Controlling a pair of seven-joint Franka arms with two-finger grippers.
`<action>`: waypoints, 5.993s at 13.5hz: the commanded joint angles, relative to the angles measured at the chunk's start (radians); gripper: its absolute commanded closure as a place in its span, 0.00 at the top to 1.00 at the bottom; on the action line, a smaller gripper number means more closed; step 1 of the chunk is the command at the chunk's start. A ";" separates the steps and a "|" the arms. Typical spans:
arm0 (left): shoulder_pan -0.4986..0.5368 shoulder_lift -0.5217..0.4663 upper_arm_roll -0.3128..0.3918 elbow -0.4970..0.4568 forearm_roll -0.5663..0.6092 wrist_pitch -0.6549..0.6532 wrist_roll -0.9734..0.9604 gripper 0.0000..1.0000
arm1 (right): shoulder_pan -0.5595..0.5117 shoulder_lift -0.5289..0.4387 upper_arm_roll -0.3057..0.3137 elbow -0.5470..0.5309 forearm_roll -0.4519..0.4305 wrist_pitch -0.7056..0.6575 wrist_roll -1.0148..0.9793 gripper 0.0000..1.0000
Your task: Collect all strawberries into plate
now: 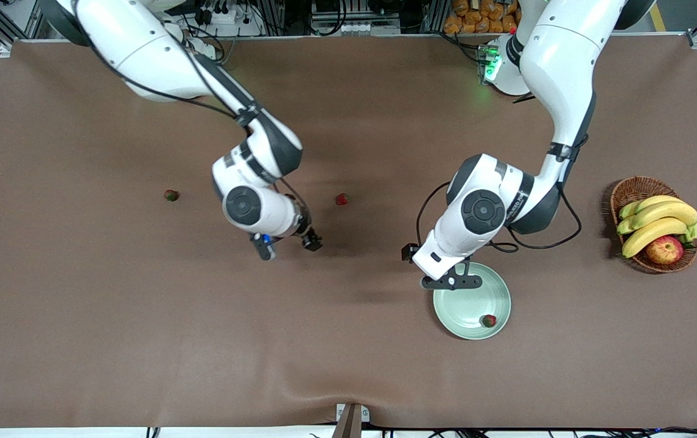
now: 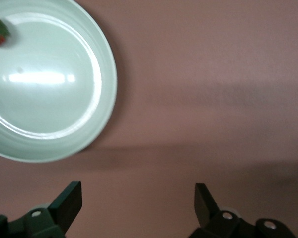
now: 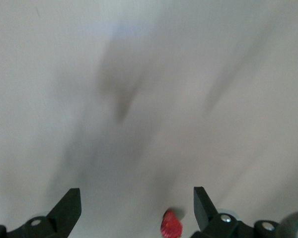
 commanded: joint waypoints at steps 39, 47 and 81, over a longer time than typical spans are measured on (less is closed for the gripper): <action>-0.469 0.177 0.044 0.017 0.111 0.079 -0.373 0.53 | -0.631 -0.392 0.014 -0.805 -0.184 0.217 -1.140 0.41; -0.455 0.149 0.042 0.023 0.088 0.041 -0.375 0.00 | -0.629 -0.373 0.014 -0.805 -0.184 0.225 -1.140 0.33; 0.111 -0.053 0.074 -0.061 0.042 0.005 -0.033 1.00 | 0.125 -0.060 0.046 -0.194 0.089 0.226 -0.109 0.00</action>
